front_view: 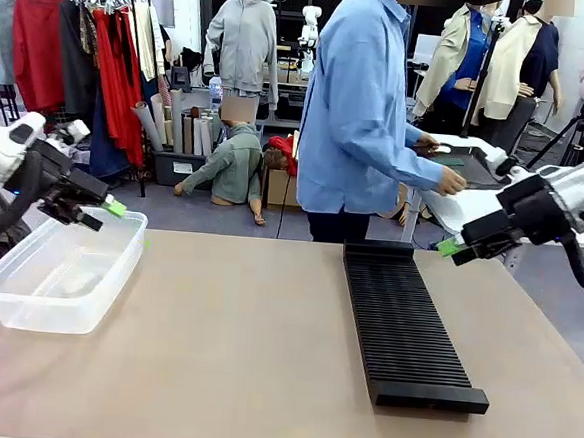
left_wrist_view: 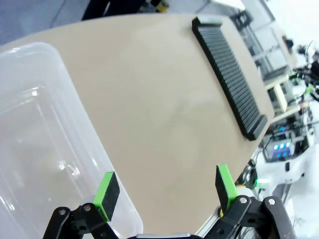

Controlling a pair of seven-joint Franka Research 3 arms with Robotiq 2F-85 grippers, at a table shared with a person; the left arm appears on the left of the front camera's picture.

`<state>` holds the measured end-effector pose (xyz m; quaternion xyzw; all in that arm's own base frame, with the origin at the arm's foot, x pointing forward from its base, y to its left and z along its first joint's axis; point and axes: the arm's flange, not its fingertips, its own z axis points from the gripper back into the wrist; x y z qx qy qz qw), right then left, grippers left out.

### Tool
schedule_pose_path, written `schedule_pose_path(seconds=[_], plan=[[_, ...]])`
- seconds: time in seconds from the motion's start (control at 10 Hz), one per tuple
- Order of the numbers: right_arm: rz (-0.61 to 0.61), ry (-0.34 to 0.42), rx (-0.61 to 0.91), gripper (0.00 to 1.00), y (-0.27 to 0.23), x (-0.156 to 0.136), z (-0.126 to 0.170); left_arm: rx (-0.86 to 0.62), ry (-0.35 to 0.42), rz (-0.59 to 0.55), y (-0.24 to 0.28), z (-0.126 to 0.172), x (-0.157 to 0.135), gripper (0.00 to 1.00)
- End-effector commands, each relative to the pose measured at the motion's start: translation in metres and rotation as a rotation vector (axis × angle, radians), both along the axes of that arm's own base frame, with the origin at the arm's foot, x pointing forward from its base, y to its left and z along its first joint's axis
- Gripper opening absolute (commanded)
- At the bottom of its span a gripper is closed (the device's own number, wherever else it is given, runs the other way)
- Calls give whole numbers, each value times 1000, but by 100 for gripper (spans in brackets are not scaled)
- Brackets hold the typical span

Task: Sort PCBs into racks and boxes based on the side picked up.
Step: Pick up the Blank PCB handed by the Human.

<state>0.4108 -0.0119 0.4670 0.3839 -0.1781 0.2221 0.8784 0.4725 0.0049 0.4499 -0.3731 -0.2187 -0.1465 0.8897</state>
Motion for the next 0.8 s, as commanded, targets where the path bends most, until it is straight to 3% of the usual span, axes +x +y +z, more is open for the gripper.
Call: schedule_pose_path(seconds=[0.0, 0.3, 0.7], plan=[[-34, -6, 70, 100, -19, 2, 4, -63, -40, 75, 9, 0, -22, 100], [-55, 9, 206, 100, -48, 0, -10, -125, -85, 84, 28, -5, -45, 100], [-38, -15, 307, 100, -65, -1, -17, -146, -114, 76, 32, -12, -52, 100]])
